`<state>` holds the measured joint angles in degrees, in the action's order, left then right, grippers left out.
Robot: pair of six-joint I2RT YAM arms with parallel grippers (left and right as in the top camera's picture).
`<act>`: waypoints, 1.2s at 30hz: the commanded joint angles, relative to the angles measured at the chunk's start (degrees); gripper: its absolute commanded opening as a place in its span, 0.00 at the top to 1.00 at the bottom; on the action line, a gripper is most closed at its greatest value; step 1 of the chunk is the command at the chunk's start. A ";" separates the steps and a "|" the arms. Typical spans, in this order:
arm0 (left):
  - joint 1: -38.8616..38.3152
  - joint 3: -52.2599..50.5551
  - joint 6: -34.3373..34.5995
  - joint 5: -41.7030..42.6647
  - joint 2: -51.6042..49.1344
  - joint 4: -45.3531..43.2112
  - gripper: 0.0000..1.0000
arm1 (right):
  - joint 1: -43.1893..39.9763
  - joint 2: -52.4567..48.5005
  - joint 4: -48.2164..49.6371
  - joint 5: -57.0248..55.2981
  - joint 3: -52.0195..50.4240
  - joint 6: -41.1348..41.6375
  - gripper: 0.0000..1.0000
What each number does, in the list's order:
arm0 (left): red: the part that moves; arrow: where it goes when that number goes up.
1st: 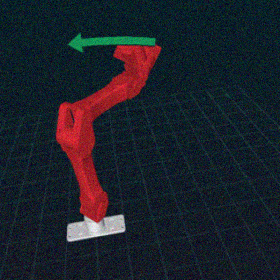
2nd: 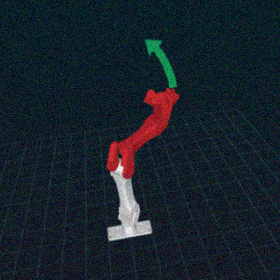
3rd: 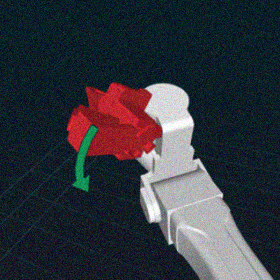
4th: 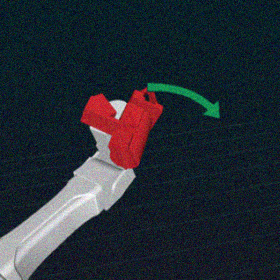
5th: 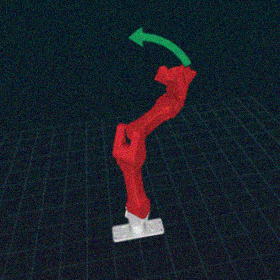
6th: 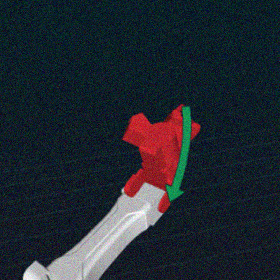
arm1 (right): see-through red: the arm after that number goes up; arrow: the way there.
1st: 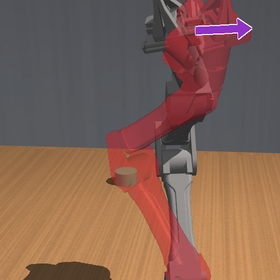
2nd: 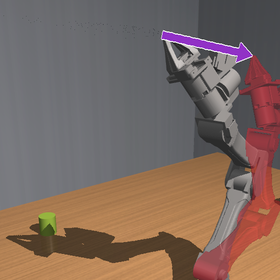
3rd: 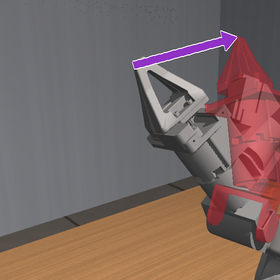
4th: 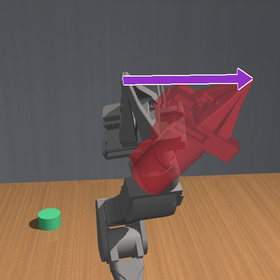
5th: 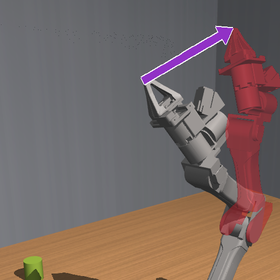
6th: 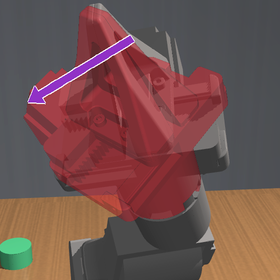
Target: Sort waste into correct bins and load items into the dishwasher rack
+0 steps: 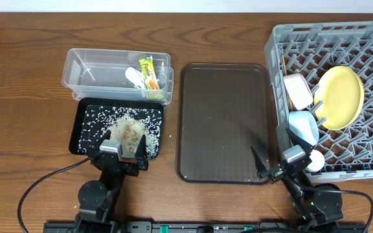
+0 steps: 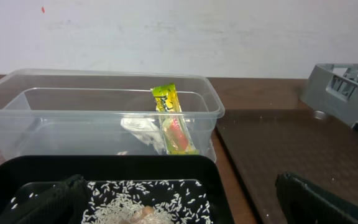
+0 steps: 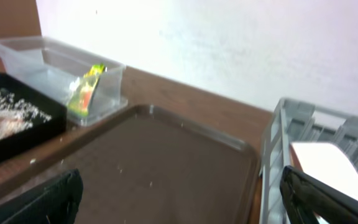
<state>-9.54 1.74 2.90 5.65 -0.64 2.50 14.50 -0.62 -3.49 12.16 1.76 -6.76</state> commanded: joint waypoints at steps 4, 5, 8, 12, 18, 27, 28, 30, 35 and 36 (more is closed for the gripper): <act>0.22 -1.51 -0.52 0.35 0.42 0.85 0.02 | 0.20 0.33 0.48 0.07 -1.46 -0.61 0.01; 0.22 -1.51 -0.52 0.35 0.42 0.85 0.02 | 0.20 0.31 0.46 0.09 -1.46 -0.59 0.01; 0.22 -1.51 -0.52 0.35 0.42 0.85 0.02 | 0.20 0.31 0.46 0.07 -1.46 -0.59 0.01; 0.22 -1.51 -0.52 0.35 0.42 0.85 0.02 | 0.20 0.28 0.46 0.09 -1.46 -0.61 0.01; 0.22 -1.51 -0.52 0.35 0.42 0.85 0.02 | 0.20 0.28 0.46 0.09 -1.46 -0.59 0.01; 0.22 -1.51 -0.52 0.35 0.42 0.85 0.02 | 0.20 0.28 0.46 0.09 -1.46 -0.59 0.01; 0.22 -1.51 -0.52 0.35 0.42 0.85 0.02 | 0.20 0.24 0.46 0.07 -1.46 -0.59 0.01; 0.22 -1.51 -0.52 0.35 0.42 0.85 0.02 | 0.20 0.24 0.46 0.09 -1.46 -0.61 0.01; 0.22 -1.51 -0.52 0.35 0.42 0.85 0.02 | 0.20 0.24 0.46 0.07 -1.46 -0.59 0.01; 0.22 -1.51 -0.52 0.35 0.42 0.85 0.02 | 0.20 0.24 0.46 0.09 -1.46 -0.59 0.01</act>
<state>-9.52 1.74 2.92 5.65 -0.64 2.50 14.48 -0.62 -3.11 12.16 0.56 -6.76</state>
